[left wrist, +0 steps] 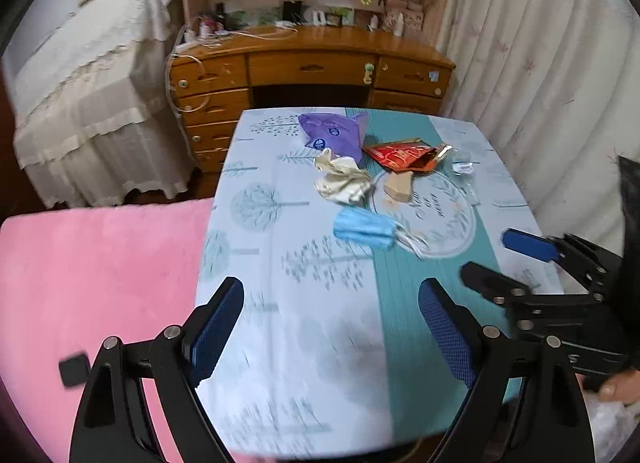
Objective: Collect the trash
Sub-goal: 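Move both tools back over the table toward the remaining trash, then grasp the crumpled cream paper with the left tool while the right tool grasps the blue mask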
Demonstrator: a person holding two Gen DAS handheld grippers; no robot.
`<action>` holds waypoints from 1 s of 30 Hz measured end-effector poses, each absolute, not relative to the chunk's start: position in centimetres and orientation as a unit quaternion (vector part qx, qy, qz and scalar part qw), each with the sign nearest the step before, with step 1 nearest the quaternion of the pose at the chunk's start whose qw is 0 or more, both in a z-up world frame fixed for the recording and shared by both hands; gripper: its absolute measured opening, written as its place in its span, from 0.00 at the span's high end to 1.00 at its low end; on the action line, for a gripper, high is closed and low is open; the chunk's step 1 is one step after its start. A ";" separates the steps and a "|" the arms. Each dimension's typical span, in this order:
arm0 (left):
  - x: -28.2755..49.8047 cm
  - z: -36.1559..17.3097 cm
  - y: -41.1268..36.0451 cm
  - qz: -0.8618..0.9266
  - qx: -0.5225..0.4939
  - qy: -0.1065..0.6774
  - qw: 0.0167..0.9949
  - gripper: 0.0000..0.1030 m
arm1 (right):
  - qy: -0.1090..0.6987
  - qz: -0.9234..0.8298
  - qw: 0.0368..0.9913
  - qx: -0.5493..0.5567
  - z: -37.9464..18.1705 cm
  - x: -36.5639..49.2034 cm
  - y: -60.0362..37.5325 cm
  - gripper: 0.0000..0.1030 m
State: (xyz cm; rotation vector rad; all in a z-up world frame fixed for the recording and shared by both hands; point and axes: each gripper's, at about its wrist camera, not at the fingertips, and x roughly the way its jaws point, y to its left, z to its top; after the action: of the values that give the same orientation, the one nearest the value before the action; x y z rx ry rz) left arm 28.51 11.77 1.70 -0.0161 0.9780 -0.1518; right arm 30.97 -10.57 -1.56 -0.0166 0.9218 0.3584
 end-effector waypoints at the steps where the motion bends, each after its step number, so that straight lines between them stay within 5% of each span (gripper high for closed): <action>1: 29.7 1.3 12.1 -0.076 -0.004 0.471 0.879 0.12 | 0.448 0.171 0.877 -0.018 -2.5 33.0 -9.7 0.33; 10: 43.0 -6.1 14.9 -0.131 0.037 0.512 0.848 0.12 | 0.521 0.153 0.837 -0.073 -13.0 46.2 -4.5 0.33; 18: 48.8 -10.4 15.4 -0.176 0.043 0.539 0.823 0.12 | 0.562 0.158 0.807 -0.091 -18.8 49.1 -3.7 0.35; 25: 50.6 -9.2 13.7 -0.217 0.042 0.530 0.819 0.12 | 0.562 0.161 0.804 -0.110 -20.5 48.6 -3.4 0.87; 30: 54.3 -9.3 12.5 -0.227 0.017 0.538 0.812 0.12 | 0.567 0.148 0.809 -0.046 -19.8 48.2 -5.7 0.92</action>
State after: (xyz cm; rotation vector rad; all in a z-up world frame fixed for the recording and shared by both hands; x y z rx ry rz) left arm 54.27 12.51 -9.25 0.0360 1.1484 -0.4838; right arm 48.16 -5.72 -19.79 -0.0993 1.2128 0.3163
